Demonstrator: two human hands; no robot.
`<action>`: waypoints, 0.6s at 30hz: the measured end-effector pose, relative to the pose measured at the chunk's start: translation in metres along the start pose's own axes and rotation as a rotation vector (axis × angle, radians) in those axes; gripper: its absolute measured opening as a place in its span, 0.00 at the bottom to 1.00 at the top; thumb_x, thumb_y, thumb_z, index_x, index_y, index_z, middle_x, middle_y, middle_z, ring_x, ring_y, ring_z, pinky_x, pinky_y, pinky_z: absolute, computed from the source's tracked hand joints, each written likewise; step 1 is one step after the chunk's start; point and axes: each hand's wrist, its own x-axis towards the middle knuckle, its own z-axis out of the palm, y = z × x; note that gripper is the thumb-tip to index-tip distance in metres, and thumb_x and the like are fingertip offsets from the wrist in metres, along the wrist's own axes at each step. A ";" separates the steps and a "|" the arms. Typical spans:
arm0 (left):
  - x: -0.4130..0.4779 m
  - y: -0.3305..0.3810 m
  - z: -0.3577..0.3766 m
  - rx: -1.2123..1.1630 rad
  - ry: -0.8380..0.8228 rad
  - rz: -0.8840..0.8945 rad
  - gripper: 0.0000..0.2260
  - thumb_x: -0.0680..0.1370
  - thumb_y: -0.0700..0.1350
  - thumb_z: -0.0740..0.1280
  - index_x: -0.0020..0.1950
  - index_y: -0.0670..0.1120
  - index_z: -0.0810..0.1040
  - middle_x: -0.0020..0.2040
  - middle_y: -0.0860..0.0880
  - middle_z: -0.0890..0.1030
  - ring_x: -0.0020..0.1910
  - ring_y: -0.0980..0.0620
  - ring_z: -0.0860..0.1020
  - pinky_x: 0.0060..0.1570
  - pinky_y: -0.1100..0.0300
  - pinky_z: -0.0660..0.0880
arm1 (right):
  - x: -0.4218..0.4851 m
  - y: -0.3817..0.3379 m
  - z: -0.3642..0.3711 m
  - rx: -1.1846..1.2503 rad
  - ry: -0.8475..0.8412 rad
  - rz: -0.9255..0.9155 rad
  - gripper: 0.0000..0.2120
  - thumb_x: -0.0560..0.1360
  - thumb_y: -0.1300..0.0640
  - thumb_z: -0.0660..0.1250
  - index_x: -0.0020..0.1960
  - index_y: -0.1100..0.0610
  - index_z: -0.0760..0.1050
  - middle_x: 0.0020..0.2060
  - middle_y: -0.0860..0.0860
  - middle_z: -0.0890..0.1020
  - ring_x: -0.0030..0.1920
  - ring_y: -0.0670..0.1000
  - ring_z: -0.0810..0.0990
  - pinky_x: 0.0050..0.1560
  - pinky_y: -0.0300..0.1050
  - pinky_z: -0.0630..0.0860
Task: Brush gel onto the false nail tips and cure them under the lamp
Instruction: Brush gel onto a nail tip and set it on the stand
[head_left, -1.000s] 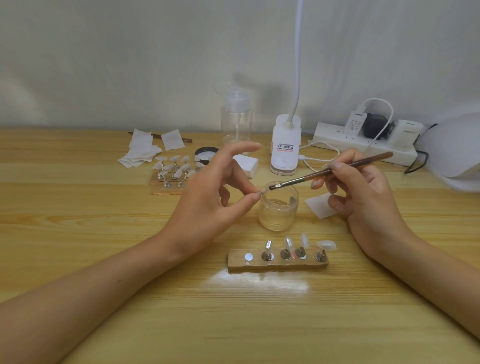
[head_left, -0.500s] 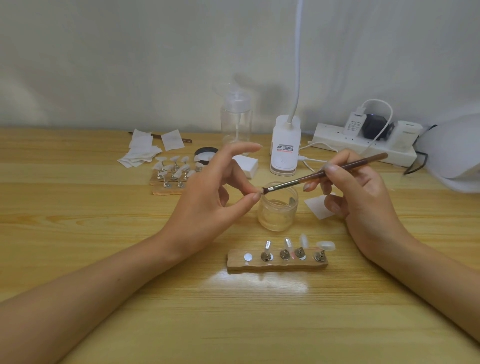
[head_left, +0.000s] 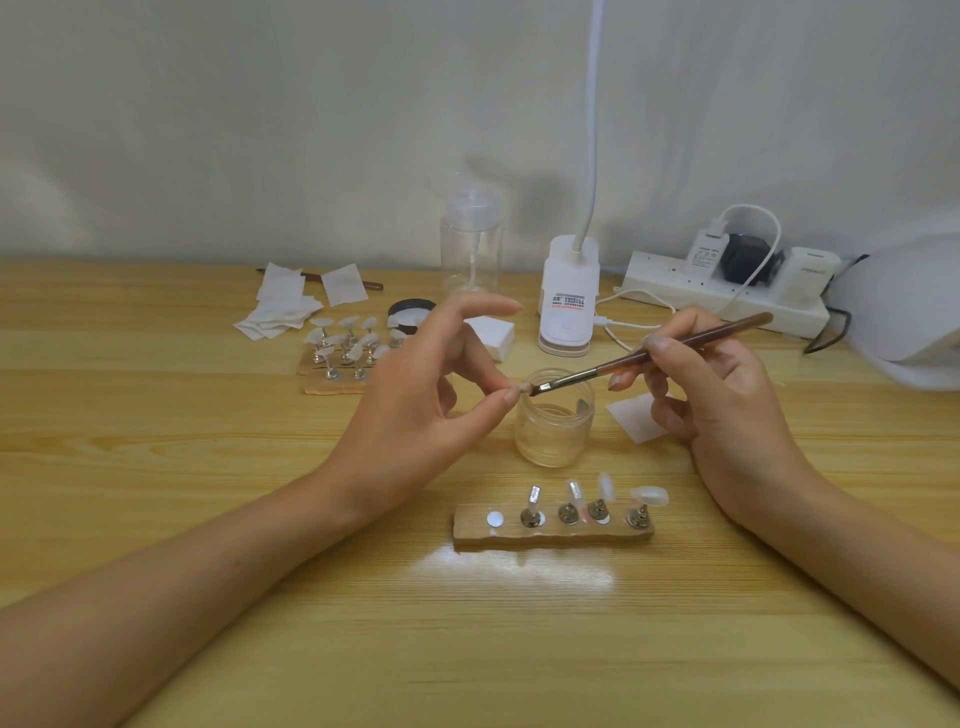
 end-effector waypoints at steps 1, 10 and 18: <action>0.000 0.000 0.000 0.003 -0.003 0.001 0.23 0.77 0.39 0.74 0.69 0.50 0.72 0.41 0.57 0.81 0.41 0.53 0.80 0.31 0.60 0.71 | 0.000 0.001 -0.001 -0.007 0.011 0.005 0.09 0.80 0.61 0.62 0.41 0.54 0.70 0.32 0.53 0.83 0.34 0.46 0.73 0.26 0.35 0.61; -0.001 0.001 0.001 0.026 -0.005 0.030 0.21 0.76 0.43 0.71 0.68 0.53 0.71 0.40 0.57 0.81 0.41 0.50 0.79 0.32 0.59 0.70 | -0.001 -0.003 0.001 0.041 -0.036 -0.068 0.08 0.77 0.55 0.67 0.41 0.53 0.71 0.35 0.58 0.82 0.37 0.45 0.80 0.26 0.33 0.63; 0.000 0.002 0.000 0.045 -0.006 0.049 0.22 0.77 0.45 0.72 0.68 0.56 0.70 0.42 0.56 0.82 0.37 0.38 0.77 0.34 0.46 0.70 | 0.000 0.002 -0.002 -0.037 0.003 -0.015 0.09 0.81 0.62 0.62 0.42 0.54 0.70 0.31 0.51 0.82 0.40 0.59 0.68 0.25 0.33 0.62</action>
